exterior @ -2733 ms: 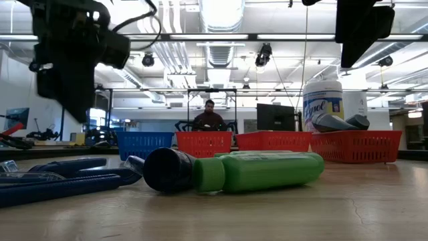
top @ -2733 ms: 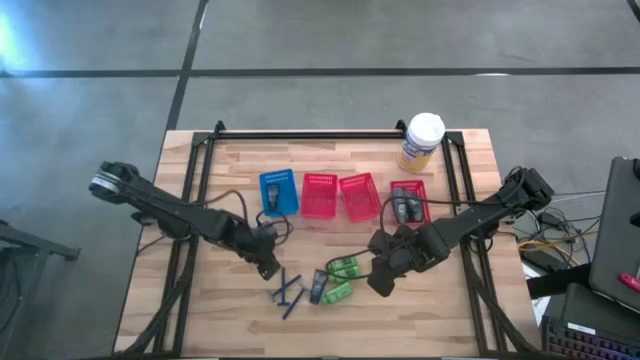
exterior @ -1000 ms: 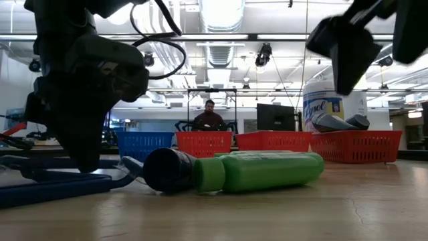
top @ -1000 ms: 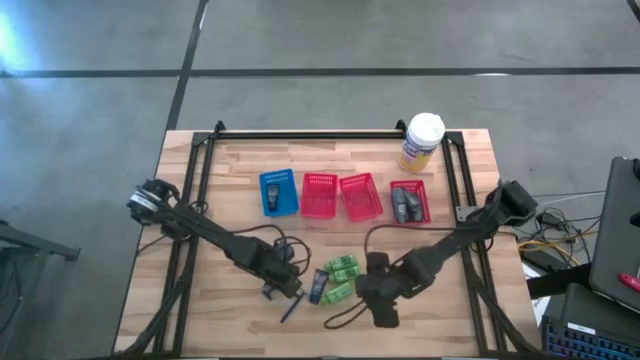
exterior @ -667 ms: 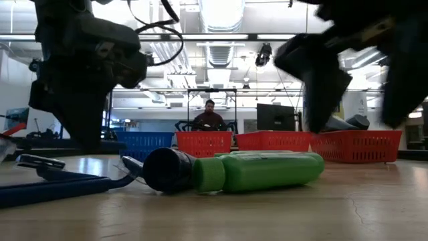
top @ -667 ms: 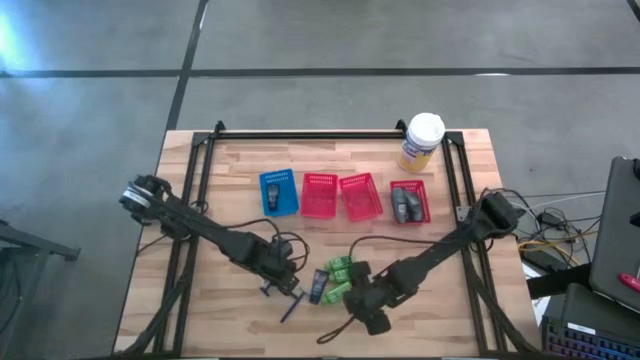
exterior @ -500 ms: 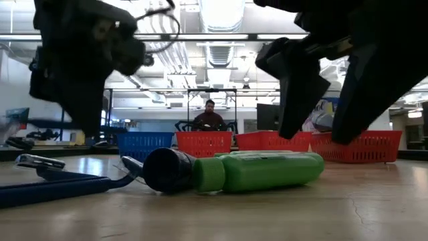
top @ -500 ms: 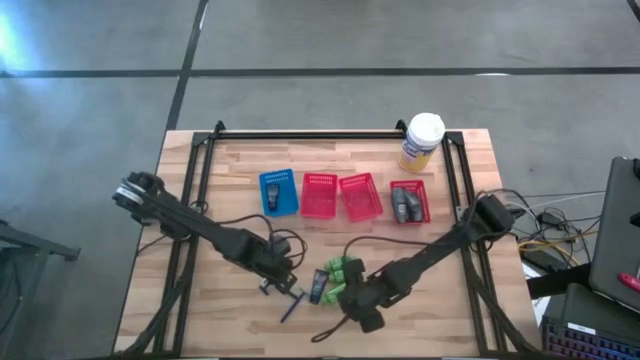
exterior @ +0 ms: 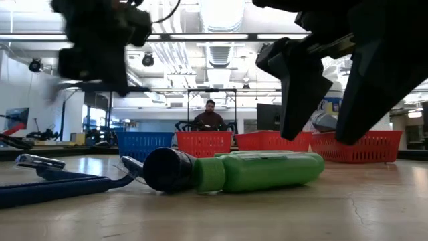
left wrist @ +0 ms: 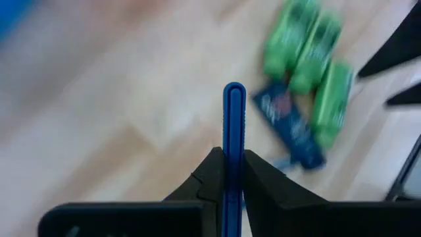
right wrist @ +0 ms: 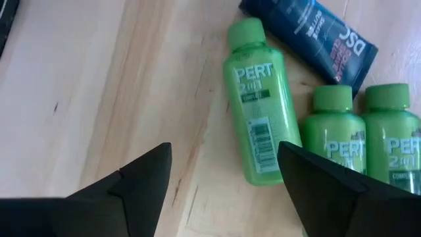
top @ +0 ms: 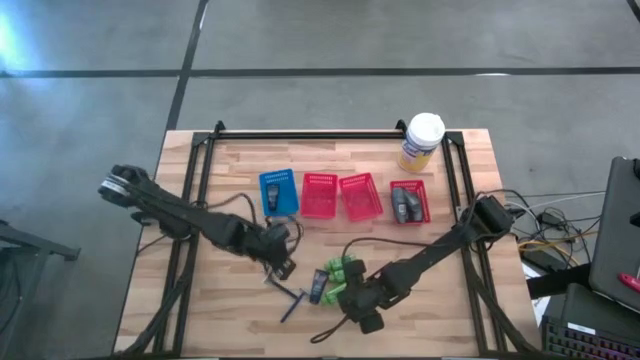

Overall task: Pick & Place Travel size toiletries
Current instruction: Put the razor into the left red bin, then put the shampoo into the middle red bin

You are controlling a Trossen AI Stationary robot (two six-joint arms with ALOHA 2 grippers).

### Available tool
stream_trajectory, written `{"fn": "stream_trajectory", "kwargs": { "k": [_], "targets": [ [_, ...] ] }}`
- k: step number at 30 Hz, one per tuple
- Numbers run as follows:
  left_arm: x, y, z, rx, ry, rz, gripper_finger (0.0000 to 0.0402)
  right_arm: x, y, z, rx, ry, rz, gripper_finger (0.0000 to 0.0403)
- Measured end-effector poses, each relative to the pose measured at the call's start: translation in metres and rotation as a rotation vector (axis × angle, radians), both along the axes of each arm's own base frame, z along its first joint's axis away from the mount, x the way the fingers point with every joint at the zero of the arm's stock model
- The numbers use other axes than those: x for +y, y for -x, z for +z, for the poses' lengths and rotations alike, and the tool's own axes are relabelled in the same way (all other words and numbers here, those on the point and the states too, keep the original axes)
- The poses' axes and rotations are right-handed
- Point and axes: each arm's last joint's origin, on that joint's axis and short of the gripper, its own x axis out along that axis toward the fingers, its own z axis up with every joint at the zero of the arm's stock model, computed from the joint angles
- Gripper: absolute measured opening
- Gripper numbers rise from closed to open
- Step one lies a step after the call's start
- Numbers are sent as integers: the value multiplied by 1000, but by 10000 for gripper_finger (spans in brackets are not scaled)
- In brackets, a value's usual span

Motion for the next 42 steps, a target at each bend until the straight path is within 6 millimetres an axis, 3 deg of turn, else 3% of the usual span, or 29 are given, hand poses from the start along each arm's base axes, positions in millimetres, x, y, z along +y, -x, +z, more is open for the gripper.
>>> {"fn": "stream_trajectory", "kwargs": {
  "k": [5,11,15,19,24,28,35,38,42],
  "targets": [
    [40,3,28,-134,-83,30,39,0,1,0,8,-13,-37,287],
    [105,-16,41,-314,-46,145,39,0,1,1,5,-12,-41,294],
    [139,-33,33,-387,-18,259,39,0,1,1,2,-11,-42,294],
    [159,-45,13,-346,-4,309,39,-1,1,1,4,-19,-61,284],
    [164,-55,-10,-277,2,296,53,0,1,1,4,-20,-64,273],
    [164,-57,-17,-253,-22,280,104,-1,1,1,3,-18,-59,270],
    [166,-51,-3,-287,-114,246,198,-6,-3,2,-18,10,-39,291],
    [163,-45,6,-299,-133,190,213,-9,-6,2,-28,6,-47,301],
    [137,-25,29,-288,-166,34,216,-14,-10,2,-39,9,-42,308]
  ]
}}
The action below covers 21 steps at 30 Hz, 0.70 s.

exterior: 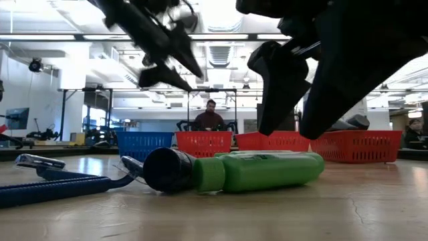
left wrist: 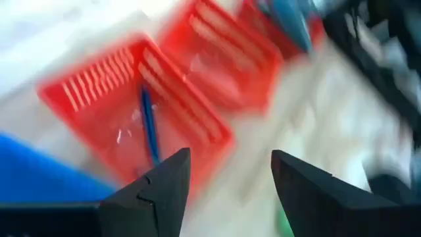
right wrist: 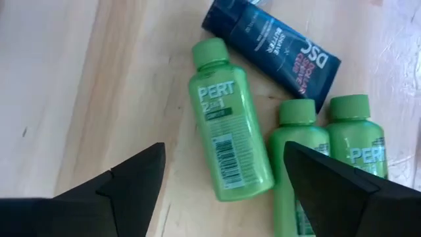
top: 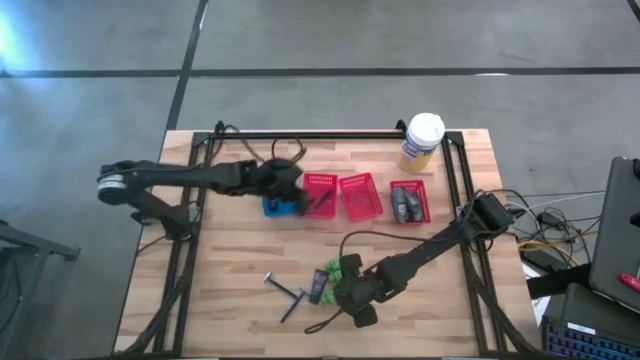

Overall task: Pick & Place Travel size toiletries
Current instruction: Put the shampoo into the middle red bin

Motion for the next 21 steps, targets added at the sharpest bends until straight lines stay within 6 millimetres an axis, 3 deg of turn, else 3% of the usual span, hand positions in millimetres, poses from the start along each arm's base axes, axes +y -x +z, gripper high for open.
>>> {"fn": "stream_trajectory", "kwargs": {
  "k": [4,9,15,21],
  "targets": [
    [-36,27,16,71,-90,-90,213,-3,-5,-11,23,-4,28,303],
    [-71,56,40,-27,-143,-104,213,-2,-9,-25,45,-11,59,284],
    [-94,83,49,-84,-135,-204,213,-2,-10,-32,71,-21,63,259],
    [-102,98,43,-90,-81,-228,213,-12,-11,-31,103,-52,-26,205]
  ]
}}
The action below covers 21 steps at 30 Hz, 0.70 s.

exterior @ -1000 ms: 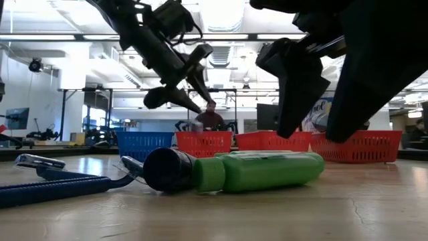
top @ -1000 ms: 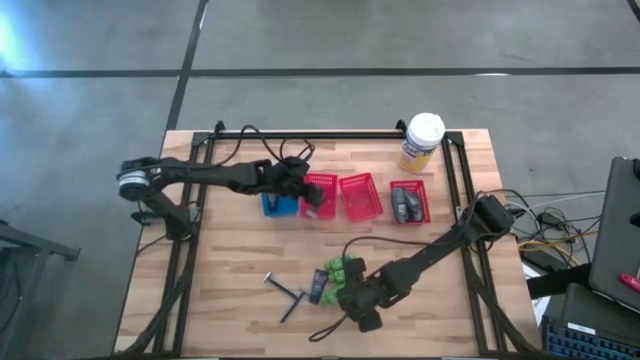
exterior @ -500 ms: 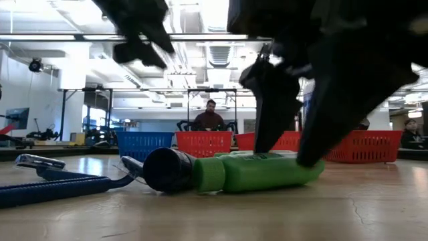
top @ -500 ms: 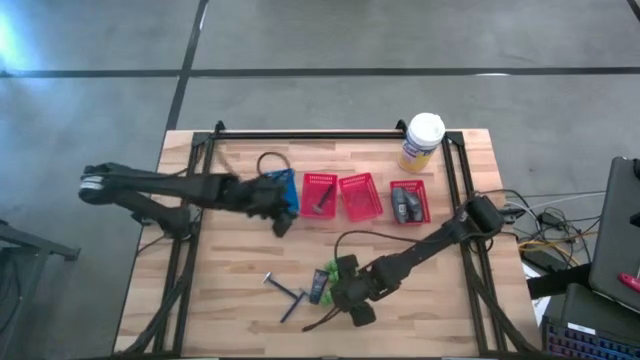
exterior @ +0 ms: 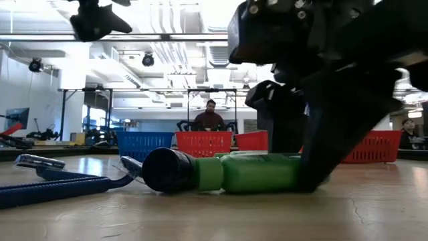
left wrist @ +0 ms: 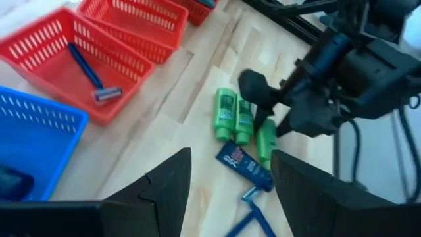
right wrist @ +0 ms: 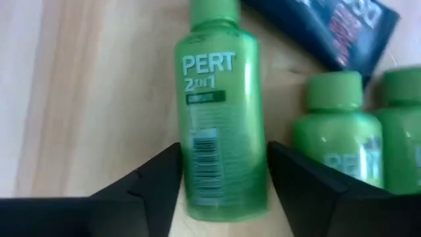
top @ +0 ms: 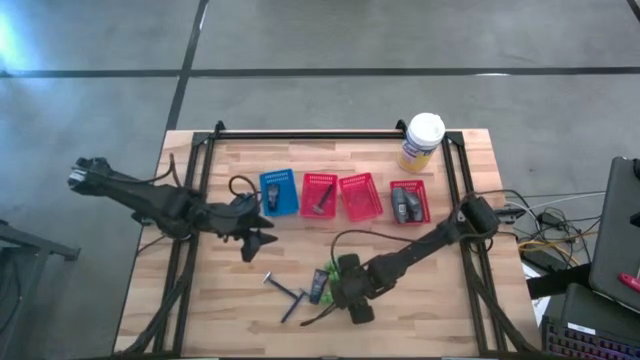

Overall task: Pick & Place Travel size toiletries
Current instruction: Put the shampoo into the middle red bin

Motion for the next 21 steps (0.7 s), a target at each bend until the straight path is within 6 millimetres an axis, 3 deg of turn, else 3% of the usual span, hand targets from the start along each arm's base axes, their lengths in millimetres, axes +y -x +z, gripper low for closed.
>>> {"fn": "stream_trajectory", "kwargs": {
  "k": [5,12,18,21],
  "targets": [
    [-5,9,-1,4,34,-16,213,-6,2,14,-14,-4,-17,146],
    [-2,26,0,18,35,-63,213,-12,13,51,-59,-27,-92,145],
    [-1,31,4,0,55,-82,213,-29,31,100,-175,10,-310,149],
    [0,32,5,-7,58,-82,213,-47,43,116,-206,31,-453,146]
  ]
}}
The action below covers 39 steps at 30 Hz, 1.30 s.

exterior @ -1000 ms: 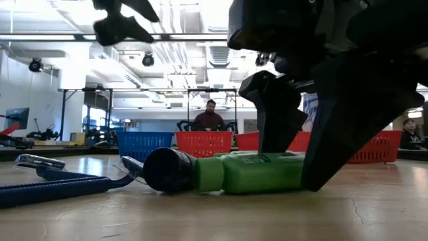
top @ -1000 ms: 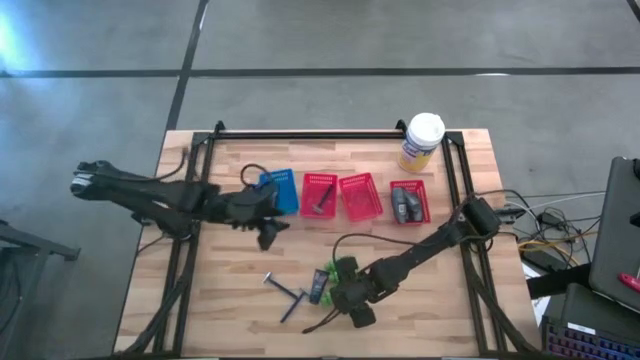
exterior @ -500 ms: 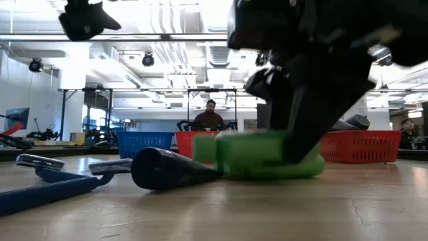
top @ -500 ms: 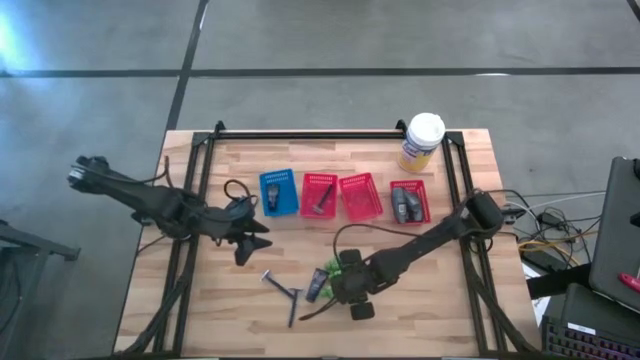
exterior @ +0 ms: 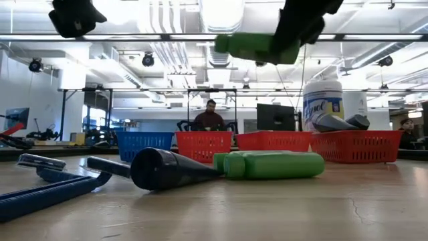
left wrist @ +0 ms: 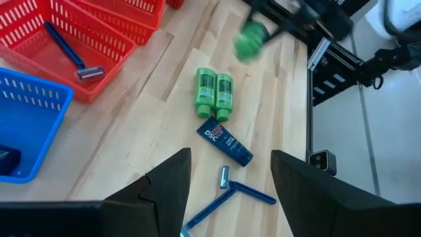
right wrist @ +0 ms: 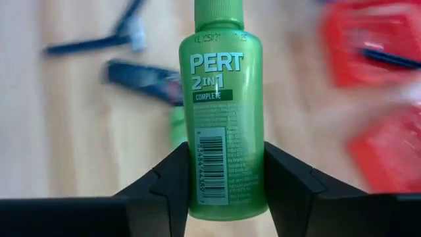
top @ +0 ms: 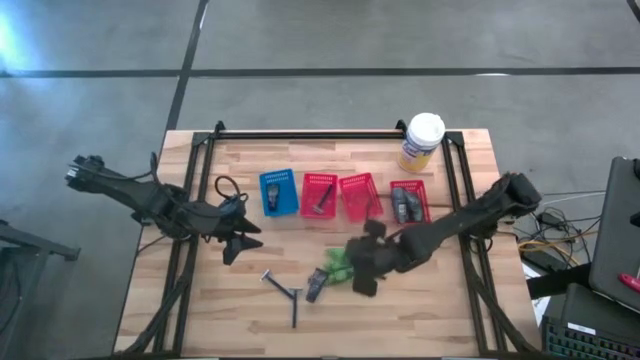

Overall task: Pick & Place Travel size toiletries
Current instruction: Put the shampoo into the middle red bin

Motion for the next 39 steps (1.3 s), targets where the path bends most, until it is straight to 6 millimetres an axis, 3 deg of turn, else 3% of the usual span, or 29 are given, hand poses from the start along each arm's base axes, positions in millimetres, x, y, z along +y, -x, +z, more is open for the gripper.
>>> {"fn": "stream_trajectory", "kwargs": {
  "k": [6,11,16,21,28,34,39],
  "targets": [
    [-1,-2,-2,12,-5,-2,214,-55,16,-3,53,-81,-375,151],
    [1,1,-8,10,-2,-2,213,-95,18,-13,85,-150,-542,150],
    [21,22,-1,-71,34,67,213,-129,18,-17,96,-217,-663,150],
    [52,47,5,-184,56,261,213,-155,19,-23,90,-272,-753,159],
    [81,87,13,-353,32,600,213,-172,17,-39,142,-322,-769,164],
    [86,112,13,-441,-9,806,213,-176,10,-54,185,-269,-775,208],
    [88,124,9,-489,-48,948,213,-180,8,-52,143,-192,-803,249]
  ]
}}
